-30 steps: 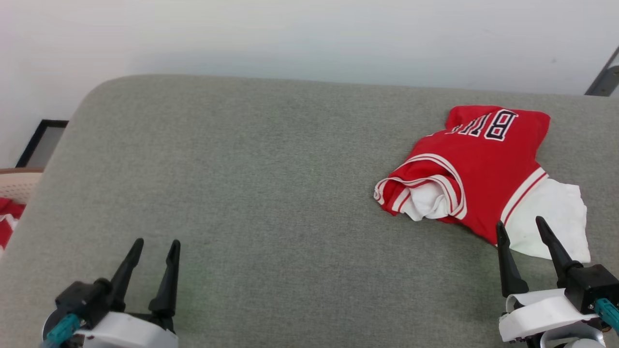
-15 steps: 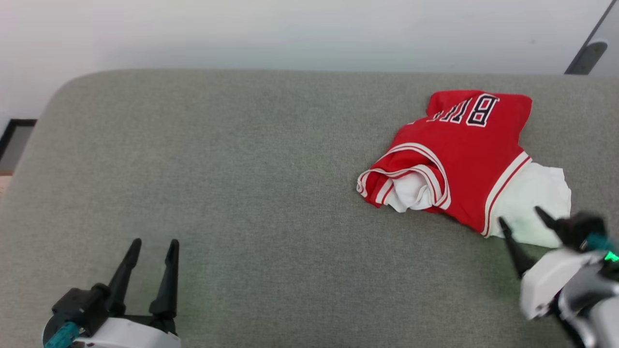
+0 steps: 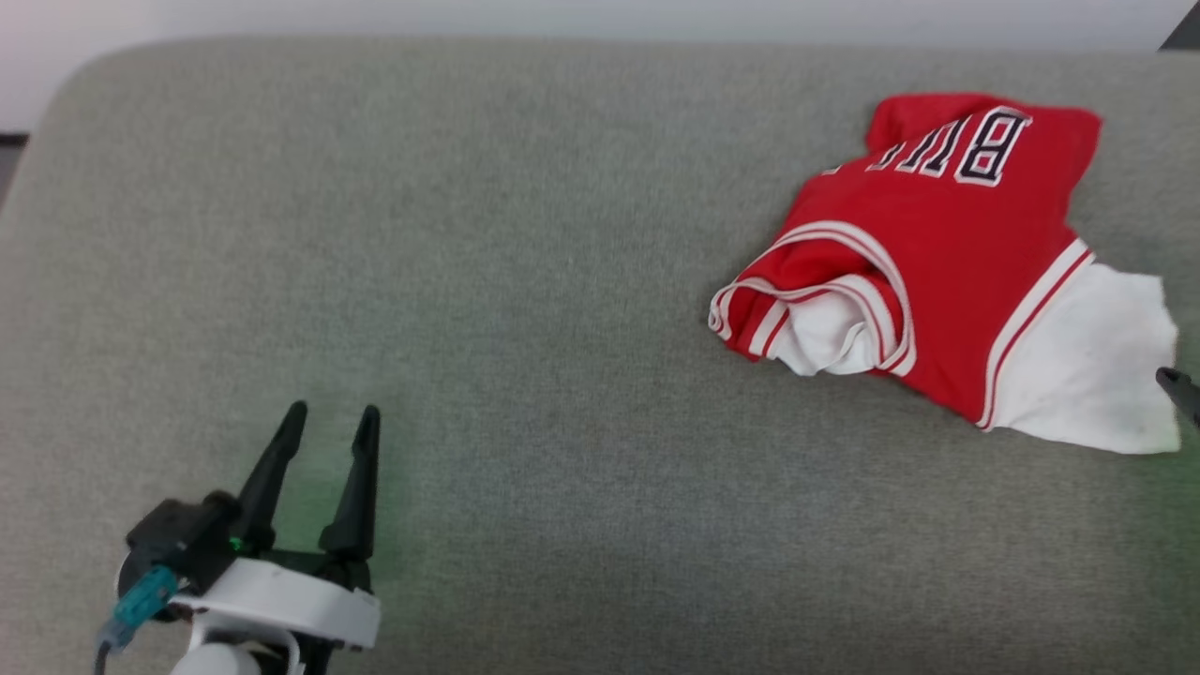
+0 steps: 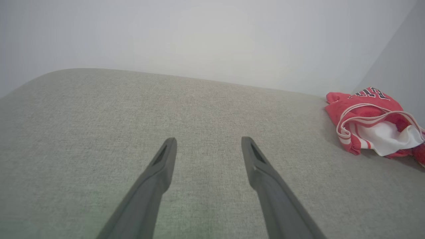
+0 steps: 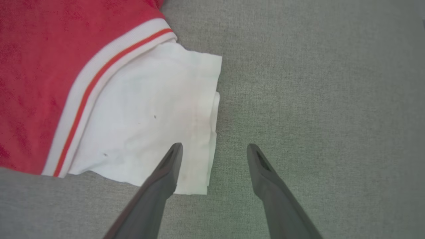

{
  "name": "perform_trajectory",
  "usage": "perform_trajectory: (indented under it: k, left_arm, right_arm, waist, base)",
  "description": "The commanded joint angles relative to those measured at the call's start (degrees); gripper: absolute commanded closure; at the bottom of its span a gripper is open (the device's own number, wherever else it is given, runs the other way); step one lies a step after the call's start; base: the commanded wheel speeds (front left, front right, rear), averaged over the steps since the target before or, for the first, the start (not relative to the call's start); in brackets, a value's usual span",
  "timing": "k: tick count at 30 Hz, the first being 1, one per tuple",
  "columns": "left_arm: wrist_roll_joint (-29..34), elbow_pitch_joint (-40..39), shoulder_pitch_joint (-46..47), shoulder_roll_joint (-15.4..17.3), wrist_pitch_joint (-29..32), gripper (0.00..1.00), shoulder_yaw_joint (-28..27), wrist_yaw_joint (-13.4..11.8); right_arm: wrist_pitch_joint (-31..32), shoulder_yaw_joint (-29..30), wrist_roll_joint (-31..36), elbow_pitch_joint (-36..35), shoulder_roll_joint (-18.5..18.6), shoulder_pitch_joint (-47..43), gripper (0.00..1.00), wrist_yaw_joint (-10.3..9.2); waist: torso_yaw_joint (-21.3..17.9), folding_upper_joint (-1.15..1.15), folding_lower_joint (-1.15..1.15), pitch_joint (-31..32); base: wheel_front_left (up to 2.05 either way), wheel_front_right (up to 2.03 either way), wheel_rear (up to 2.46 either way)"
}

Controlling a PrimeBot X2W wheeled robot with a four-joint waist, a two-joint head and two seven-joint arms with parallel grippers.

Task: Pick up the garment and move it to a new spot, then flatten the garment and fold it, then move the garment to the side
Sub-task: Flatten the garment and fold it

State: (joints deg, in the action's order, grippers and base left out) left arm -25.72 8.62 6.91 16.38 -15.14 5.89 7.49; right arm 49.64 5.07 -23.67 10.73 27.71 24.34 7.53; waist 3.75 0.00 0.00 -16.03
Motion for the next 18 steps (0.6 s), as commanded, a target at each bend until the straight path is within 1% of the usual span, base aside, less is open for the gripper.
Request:
perform_trajectory:
  k: [1, 5, 8, 10, 11, 13, 18]
  left_arm:
    - [-0.5, 0.2, 1.2, 0.1, 0.0, 0.00, 0.6, 0.0]
    - [-0.7, 0.6, 3.0, 0.4, 0.0, 0.00, 1.8, 0.0]
    - [-1.0, 0.8, 3.9, 0.5, 0.0, 0.00, 2.1, 0.0]
    - [-1.0, 1.0, 4.4, 0.6, 0.0, 0.00, 2.1, 0.0]
    - [-1.0, 1.0, 4.6, 0.6, 0.0, 0.00, 2.1, 0.0]
    - [-1.2, 0.9, 4.9, 0.8, 0.0, 0.00, 2.1, 0.0]
    - [-1.3, 0.7, 4.9, 1.3, 0.0, 0.00, 1.7, 0.0]
  right_arm:
    - [2.1, 1.6, 1.6, 0.2, -1.1, 1.7, 0.00, -0.08]
    - [5.7, 2.9, 5.1, 0.9, -3.3, 3.8, 0.00, -0.08]
    - [6.1, 3.1, 6.1, 0.9, -4.6, 4.9, 0.00, -0.08]
    - [5.7, 3.0, 6.0, 1.2, -5.7, 4.7, 0.76, -0.08]
    - [5.1, 2.6, 5.9, 1.1, -5.7, 4.7, 1.00, -0.08]
    - [4.3, 2.6, 5.6, 1.4, -5.6, 4.6, 1.00, -0.08]
    - [2.1, 4.6, 6.0, 1.7, -5.3, 5.2, 1.00, -0.09]
  waist:
    - [0.9, 0.00, 0.00, -3.4]
    - [1.2, 0.00, 0.00, -5.5]
    - [1.2, 0.00, 0.00, -6.3]
    - [1.0, 0.00, 0.00, -6.6]
    - [0.9, 0.00, 0.00, -6.7]
    - [0.5, 0.00, 0.00, -6.9]
    - [-0.5, 0.00, 0.00, -7.2]
  base:
    - [0.00, 0.00, 0.00]
    - [0.00, 0.00, 0.00]
    - [0.00, 0.00, 0.00]
    - [0.00, 0.00, 0.00]
    - [0.00, 0.00, 0.00]
    - [0.00, 0.00, 0.00]
    - [0.00, 0.00, 0.00]
